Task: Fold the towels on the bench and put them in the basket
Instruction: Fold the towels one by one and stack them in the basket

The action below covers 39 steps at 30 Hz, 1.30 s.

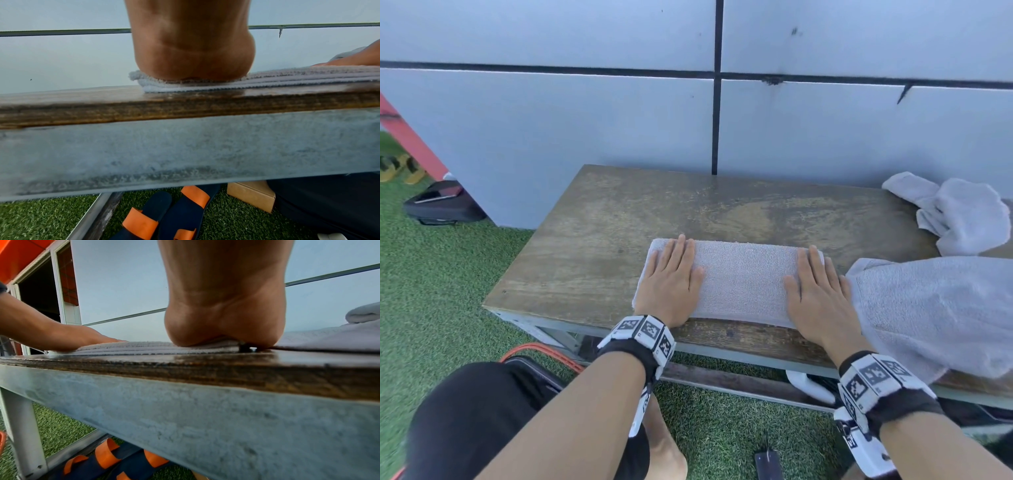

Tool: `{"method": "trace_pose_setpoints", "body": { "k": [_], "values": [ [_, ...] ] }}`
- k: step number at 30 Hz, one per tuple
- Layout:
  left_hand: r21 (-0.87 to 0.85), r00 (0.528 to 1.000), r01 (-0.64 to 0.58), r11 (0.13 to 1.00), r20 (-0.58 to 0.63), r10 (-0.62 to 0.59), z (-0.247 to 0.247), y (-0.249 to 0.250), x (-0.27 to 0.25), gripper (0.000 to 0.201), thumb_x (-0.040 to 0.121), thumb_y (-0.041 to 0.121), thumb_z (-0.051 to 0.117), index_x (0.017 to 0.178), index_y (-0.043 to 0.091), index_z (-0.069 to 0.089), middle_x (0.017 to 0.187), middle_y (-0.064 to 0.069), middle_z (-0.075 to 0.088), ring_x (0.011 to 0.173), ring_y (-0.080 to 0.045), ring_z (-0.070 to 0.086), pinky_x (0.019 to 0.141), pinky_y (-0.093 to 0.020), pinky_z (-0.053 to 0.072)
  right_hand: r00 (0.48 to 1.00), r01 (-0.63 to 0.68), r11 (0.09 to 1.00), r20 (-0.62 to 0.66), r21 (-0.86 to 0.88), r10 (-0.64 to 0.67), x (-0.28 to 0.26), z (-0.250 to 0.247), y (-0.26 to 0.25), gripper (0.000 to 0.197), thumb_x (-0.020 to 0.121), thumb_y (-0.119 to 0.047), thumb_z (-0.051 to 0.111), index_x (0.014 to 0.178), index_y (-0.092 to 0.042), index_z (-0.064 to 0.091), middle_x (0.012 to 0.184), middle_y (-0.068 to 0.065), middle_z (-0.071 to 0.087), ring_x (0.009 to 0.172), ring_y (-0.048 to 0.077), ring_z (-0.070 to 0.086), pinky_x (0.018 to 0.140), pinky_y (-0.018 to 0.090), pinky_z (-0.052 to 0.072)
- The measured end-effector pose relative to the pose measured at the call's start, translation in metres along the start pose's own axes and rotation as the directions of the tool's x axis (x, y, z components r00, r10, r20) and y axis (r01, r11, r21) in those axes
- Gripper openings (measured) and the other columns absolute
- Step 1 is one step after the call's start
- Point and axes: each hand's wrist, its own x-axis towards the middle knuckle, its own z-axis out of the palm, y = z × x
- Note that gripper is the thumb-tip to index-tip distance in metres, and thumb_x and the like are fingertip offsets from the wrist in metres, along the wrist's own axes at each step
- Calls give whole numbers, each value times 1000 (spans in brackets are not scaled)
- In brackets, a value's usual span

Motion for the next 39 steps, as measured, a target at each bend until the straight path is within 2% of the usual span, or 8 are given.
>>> {"method": "trace_pose_setpoints", "body": {
  "k": [7, 10, 13, 25, 29, 33, 36, 39],
  "values": [
    [6, 999, 5, 1000, 33, -5, -3, 2, 2, 61, 105, 47, 6, 159, 22, -7, 166, 4, -14, 153, -11, -15, 125, -38, -7, 997, -47, 991, -61, -127, 40, -3, -14, -23, 57, 102, -43, 28, 152, -18, 23, 162, 16, 11, 148, 37, 11, 118, 51, 19],
    [13, 999, 16, 1000, 33, -16, -2, 3, 2, 61, 105, 48, 7, 159, 23, -7, 167, 4, -14, 153, -11, -15, 125, -39, -7, 932, 144, 977, -310, -160, -188, -18, -18, -49, 24, 93, -30, 49, 107, -12, 45, 108, 9, 45, 91, 25, 46, 74, 34, 46],
    [25, 999, 33, 999, 11, -33, -2, 5, 3, 62, 105, 48, 8, 160, 23, -5, 167, 2, -11, 153, -13, -12, 125, -40, -5, 962, 241, 969, -122, -50, -246, -32, -12, -69, 23, 100, -40, 40, 103, -18, 41, 86, -5, 48, 70, 11, 46, 54, 24, 38],
    [193, 943, 325, 926, 16, -334, -21, 50, -24, 77, 101, 52, 21, 153, -6, 18, 153, -22, 32, 140, -34, 28, 114, -43, 25, 942, 267, 947, -158, -178, -296, 2, -1, -55, 22, 103, -32, 35, 113, -16, 46, 110, 7, 47, 96, 26, 47, 85, 39, 43],
    [271, 971, 215, 938, 42, -235, -47, 63, -43, 54, 99, 49, 36, 113, 3, 62, 113, -16, 59, 106, -32, 55, 92, -42, 44, 966, 257, 960, -13, -109, -259, 15, -25, -49, 50, 92, -6, 45, 138, -25, 42, 139, 3, 44, 127, 32, 44, 112, 45, 29],
    [-100, 982, 183, 978, -30, -187, -61, 53, -53, 40, 96, 38, 43, 65, 13, 52, 67, -2, 57, 61, -23, 57, 66, -33, 54, 976, 207, 975, 83, -74, -201, -1, -37, -38, 81, 86, 2, 45, 153, -37, 22, 166, -3, 10, 150, 26, 17, 120, 50, 17],
    [-148, 996, 89, 985, -5, -91, -50, 43, -61, 19, 96, 31, 45, 98, 18, 59, 98, -3, 56, 87, -25, 57, 75, -39, 52, 971, 217, 976, 103, 0, -215, -23, -36, -22, 81, 85, 4, 46, 151, -37, 24, 164, -2, 9, 147, 30, 22, 109, 47, 39],
    [-69, 996, -24, 997, 88, 30, -31, 34, -65, 49, 93, 20, 47, 141, 24, 39, 123, -9, 38, 114, -29, 41, 85, -40, 48, 949, 252, 967, 187, 37, -255, -38, -33, -4, 80, 90, 4, 48, 154, -39, 23, 165, -9, 3, 149, 27, 16, 111, 44, 37]
  ]
}}
